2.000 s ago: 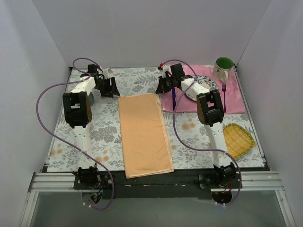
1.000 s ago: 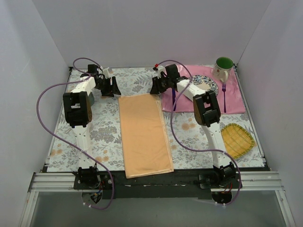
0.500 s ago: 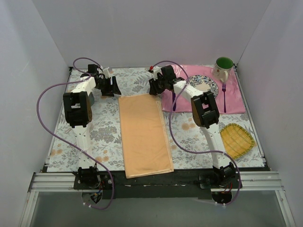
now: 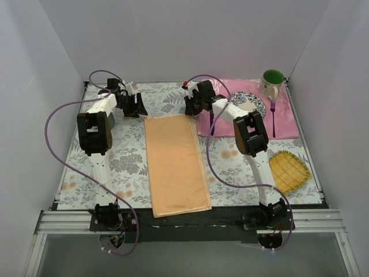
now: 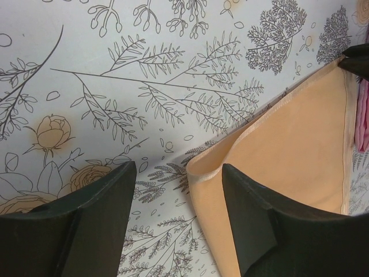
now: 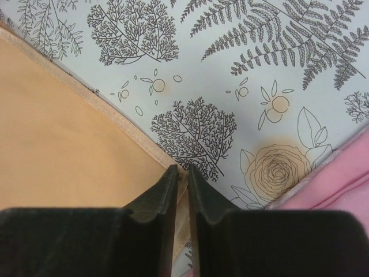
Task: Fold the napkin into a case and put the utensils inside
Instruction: Smooth out the rectangle-folded napkin at the center of the board, then pick up the rectangle-folded napkin from the center of the board.
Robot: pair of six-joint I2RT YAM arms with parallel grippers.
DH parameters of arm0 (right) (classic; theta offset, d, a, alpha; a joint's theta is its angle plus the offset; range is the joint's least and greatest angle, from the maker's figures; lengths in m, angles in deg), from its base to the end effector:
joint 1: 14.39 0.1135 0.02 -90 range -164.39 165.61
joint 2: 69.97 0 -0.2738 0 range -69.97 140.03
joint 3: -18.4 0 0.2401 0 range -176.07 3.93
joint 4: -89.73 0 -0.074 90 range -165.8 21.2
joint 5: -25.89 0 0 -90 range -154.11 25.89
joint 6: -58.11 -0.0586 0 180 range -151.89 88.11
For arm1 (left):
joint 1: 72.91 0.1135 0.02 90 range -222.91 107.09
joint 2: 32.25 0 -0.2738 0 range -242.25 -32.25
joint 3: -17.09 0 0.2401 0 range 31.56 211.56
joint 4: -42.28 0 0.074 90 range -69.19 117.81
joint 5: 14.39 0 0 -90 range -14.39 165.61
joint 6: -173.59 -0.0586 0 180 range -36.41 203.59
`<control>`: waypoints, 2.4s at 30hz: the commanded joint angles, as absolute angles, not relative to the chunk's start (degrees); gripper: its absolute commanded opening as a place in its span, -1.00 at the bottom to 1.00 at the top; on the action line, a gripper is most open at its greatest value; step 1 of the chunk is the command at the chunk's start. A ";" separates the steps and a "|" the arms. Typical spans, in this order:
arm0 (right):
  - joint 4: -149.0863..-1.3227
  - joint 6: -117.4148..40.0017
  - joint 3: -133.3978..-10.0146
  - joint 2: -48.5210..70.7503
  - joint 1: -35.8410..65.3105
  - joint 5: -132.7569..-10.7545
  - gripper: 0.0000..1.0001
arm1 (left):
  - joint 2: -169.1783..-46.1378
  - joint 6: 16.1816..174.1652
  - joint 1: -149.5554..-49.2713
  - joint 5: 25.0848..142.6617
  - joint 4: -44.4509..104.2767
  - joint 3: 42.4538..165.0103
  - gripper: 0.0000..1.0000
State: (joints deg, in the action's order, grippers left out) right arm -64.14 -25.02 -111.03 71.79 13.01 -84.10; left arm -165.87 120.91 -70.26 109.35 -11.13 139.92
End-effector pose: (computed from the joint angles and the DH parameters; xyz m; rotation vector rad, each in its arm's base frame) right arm 0.4974 0.2804 0.1514 -0.8460 2.0941 0.5839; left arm 0.4991 -0.0095 0.1563 -0.7538 2.6269 -0.9753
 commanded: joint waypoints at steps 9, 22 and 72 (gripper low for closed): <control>-60.86 -24.06 -111.65 69.61 13.38 -84.59 -0.97 | -165.23 121.65 -70.36 109.19 -10.60 140.90 0.22; -62.97 -26.79 -108.04 61.61 11.62 -85.56 -0.97 | -161.72 122.18 -70.19 109.36 -7.88 138.70 0.35; -56.28 -18.88 -113.84 70.75 16.19 -77.12 -0.67 | -163.74 122.27 -69.40 112.00 -8.93 138.88 0.40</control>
